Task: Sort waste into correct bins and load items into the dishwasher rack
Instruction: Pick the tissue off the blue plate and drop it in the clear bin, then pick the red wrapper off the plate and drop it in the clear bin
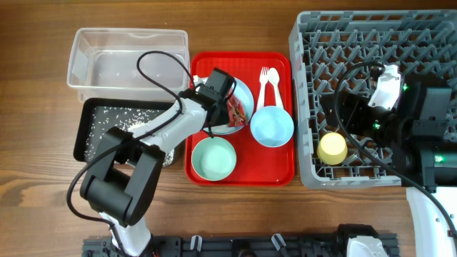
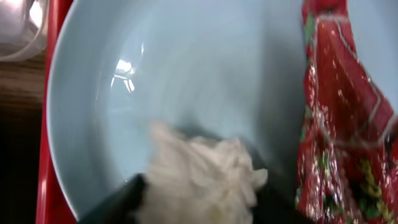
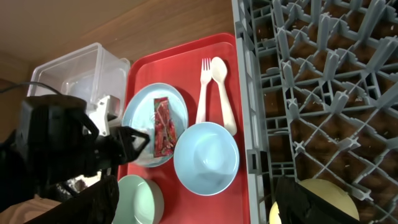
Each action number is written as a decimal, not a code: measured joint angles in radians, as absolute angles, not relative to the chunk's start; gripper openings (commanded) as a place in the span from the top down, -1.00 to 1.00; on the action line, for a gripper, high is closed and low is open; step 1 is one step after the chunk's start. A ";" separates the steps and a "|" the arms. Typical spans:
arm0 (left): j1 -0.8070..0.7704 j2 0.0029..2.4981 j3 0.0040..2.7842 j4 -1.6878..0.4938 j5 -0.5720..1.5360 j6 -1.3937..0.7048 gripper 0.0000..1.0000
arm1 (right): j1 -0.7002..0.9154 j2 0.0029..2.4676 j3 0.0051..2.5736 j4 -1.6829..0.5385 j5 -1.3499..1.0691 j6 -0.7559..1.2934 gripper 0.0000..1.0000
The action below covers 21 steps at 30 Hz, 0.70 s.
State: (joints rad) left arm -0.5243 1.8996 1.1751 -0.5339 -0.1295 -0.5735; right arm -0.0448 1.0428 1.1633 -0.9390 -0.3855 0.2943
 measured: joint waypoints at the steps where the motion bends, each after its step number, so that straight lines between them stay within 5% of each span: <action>1: -0.524 1.899 1.178 -0.533 -0.130 -0.567 0.92 | -0.045 1.043 1.163 -0.942 -0.386 0.294 -0.64; 8: -0.514 1.704 1.287 -0.653 -0.139 -0.537 0.92 | -0.045 1.043 1.163 -0.964 -0.385 0.294 -0.64; 13: -0.344 1.578 1.312 -0.506 -0.297 -0.467 0.88 | -0.045 1.043 1.163 -0.963 -0.384 0.294 -0.65; 15: -0.261 1.618 1.312 -0.448 -0.328 -0.437 0.42 | -0.045 1.044 1.163 -0.973 -0.385 0.294 -0.65; 17: -0.196 1.696 1.312 -0.377 -0.336 -0.418 -0.66 | -0.045 1.044 1.163 -0.986 -0.385 0.294 -0.65; 21: -0.163 1.741 1.314 -0.370 -0.228 -0.405 -0.81 | -0.045 1.044 1.163 -0.995 -0.385 0.283 -0.65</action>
State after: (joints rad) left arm -0.1627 1.7412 1.3140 -0.3698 -0.2283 -0.4046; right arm -0.0448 1.0435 1.1633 -0.9955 -0.3847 0.2832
